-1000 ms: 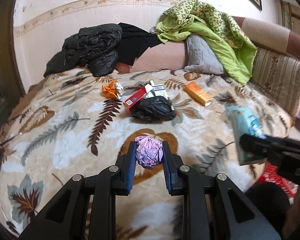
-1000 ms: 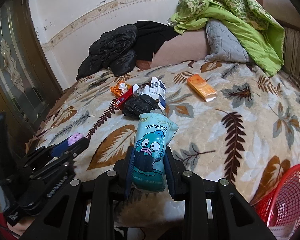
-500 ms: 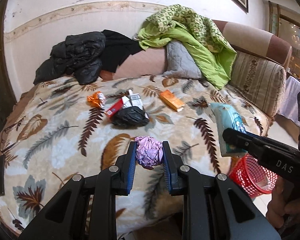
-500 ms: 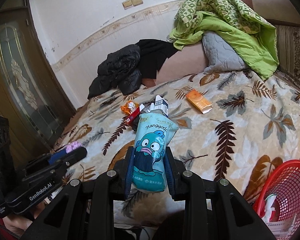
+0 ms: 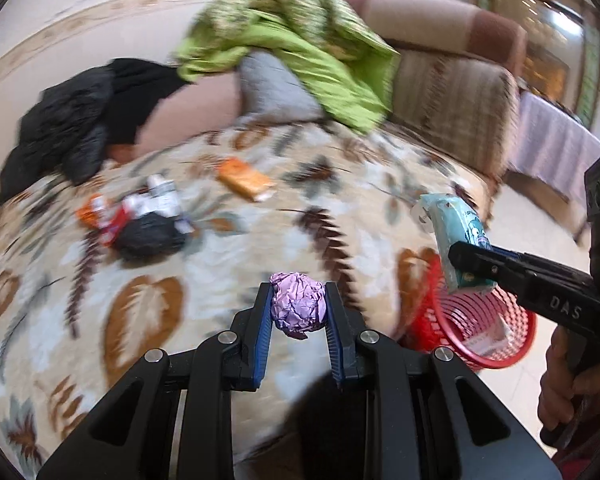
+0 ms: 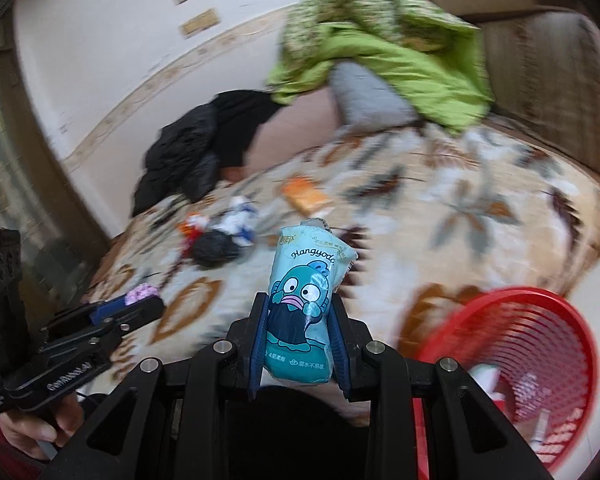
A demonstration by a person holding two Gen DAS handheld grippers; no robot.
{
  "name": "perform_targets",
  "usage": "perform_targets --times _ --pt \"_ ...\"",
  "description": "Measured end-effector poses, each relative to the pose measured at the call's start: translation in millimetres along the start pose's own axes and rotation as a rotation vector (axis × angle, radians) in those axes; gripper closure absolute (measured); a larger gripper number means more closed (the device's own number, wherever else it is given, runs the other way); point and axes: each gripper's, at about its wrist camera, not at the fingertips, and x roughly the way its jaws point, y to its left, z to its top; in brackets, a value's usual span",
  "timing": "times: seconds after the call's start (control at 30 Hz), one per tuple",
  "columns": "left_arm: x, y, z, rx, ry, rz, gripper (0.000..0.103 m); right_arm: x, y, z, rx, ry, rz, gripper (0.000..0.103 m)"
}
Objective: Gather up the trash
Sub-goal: 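Carry both items over the red wastebasket and open both grippers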
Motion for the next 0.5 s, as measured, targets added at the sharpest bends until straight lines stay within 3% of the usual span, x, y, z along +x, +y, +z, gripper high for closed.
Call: perform_targets --times 0.27,0.5 --pt "49 -87 22 0.111 0.075 -0.234 0.080 -36 -91 -7 0.157 -0.007 -0.184 0.073" --pt "84 -142 30 0.147 0.153 -0.382 0.079 -54 -128 -9 0.233 -0.001 -0.239 0.067"
